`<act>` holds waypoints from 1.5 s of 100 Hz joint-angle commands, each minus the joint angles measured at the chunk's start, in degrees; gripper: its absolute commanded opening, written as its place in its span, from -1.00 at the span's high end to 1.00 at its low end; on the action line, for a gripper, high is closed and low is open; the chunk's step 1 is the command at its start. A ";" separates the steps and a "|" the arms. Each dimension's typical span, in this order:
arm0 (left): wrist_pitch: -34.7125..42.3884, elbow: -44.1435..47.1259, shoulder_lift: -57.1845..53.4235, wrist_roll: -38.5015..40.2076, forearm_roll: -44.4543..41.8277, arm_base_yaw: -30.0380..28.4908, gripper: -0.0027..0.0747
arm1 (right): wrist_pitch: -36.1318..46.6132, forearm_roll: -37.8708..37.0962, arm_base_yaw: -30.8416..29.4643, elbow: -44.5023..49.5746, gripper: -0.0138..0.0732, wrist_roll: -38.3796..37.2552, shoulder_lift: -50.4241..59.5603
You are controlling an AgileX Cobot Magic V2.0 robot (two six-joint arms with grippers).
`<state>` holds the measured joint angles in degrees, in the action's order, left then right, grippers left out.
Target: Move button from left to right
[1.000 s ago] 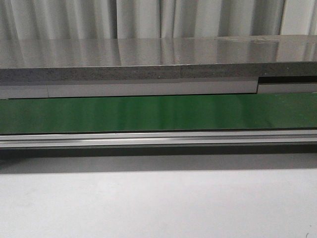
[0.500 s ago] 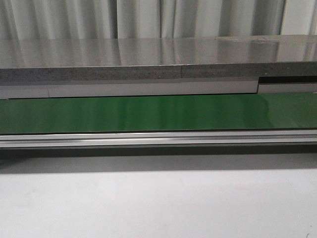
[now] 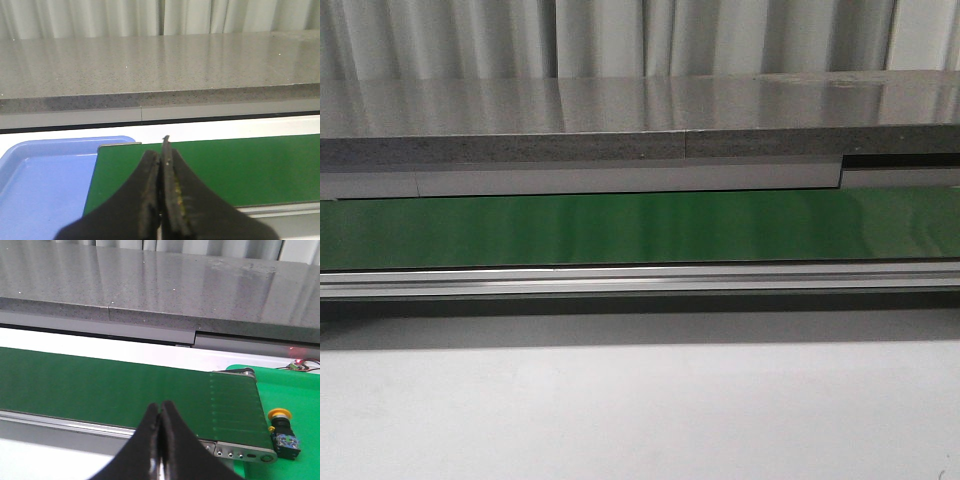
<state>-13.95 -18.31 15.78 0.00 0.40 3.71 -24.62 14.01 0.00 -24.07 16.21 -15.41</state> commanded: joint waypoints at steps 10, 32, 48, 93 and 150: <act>4.75 -1.49 0.43 0.00 0.56 0.47 0.98 | 4.69 0.78 0.08 -1.52 0.84 0.04 -0.36; 4.75 -1.49 0.43 0.00 0.56 0.47 0.98 | 6.17 0.78 0.08 -0.54 0.84 0.04 -0.36; 4.75 -1.49 0.43 0.00 0.56 0.47 0.98 | 10.68 -1.71 1.06 3.12 0.84 -3.68 0.75; 4.75 -1.49 0.43 0.00 0.56 0.47 0.98 | 20.30 -12.72 3.24 20.12 0.84 -18.83 13.40; 4.75 -1.49 0.43 0.00 0.56 0.47 0.98 | 21.39 -12.51 3.24 24.84 0.84 -18.84 17.15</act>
<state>-13.95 -18.31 15.78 0.00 0.40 3.71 -8.11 1.81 3.30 1.62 -2.60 0.60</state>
